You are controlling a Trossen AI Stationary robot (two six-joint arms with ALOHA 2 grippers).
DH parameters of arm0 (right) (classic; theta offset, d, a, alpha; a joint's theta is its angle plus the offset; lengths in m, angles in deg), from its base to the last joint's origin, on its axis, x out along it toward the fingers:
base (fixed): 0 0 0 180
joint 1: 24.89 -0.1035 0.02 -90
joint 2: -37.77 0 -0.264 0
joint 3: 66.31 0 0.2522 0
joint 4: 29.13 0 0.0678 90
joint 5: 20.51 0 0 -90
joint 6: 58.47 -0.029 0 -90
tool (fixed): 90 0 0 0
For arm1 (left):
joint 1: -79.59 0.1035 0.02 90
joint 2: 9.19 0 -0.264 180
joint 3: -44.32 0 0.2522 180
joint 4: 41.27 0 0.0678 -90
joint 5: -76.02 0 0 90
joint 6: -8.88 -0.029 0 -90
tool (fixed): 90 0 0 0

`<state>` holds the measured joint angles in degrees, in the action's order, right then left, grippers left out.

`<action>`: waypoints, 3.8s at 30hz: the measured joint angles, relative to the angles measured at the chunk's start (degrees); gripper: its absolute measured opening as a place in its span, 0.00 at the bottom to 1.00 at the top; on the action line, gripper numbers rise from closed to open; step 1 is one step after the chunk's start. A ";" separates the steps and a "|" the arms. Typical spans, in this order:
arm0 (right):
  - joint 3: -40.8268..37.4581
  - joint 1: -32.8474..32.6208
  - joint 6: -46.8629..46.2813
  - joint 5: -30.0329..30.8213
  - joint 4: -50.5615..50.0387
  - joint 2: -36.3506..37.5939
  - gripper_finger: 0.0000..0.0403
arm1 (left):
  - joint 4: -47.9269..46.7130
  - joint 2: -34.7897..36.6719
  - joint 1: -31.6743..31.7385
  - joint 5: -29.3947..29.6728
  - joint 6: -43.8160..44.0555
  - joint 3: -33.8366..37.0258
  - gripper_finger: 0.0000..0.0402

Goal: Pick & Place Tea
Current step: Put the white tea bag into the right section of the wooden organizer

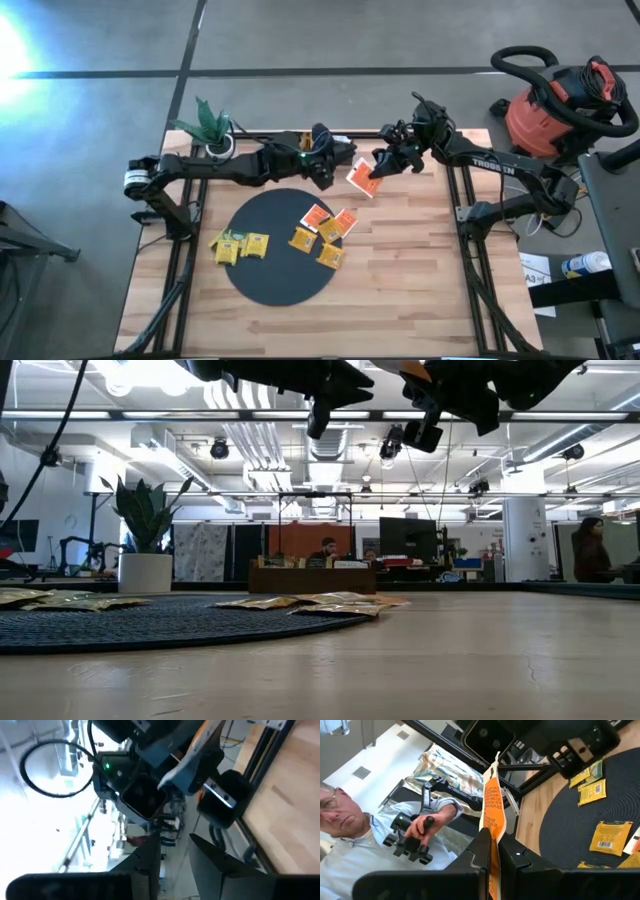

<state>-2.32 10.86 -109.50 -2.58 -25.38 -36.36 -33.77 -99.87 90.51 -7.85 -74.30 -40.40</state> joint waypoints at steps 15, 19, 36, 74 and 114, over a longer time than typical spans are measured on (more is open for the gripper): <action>-0.01 0.00 -0.28 -0.02 -2.59 0.00 0.03 | -1.11 0.02 -3.28 -5.21 -6.82 0.00 0.24; -0.04 0.00 -0.25 -0.09 -2.59 0.00 0.03 | -3.36 0.02 -3.41 -5.25 -6.88 0.00 0.24; -0.18 0.04 0.01 2.36 -2.59 0.00 0.03 | -4.76 0.07 -4.96 -1.01 -5.31 0.00 0.01; -0.31 -0.38 23.65 46.99 -23.53 0.00 0.40 | -47.48 0.47 -2.03 28.09 59.54 -7.18 0.00; 11.70 -12.21 19.47 69.81 -22.03 -9.74 0.11 | -47.06 -7.95 12.92 -32.45 116.74 -9.35 0.00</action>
<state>9.38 -1.35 -90.03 67.22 -47.41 -46.10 -80.83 -107.82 103.43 -40.29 42.44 -49.75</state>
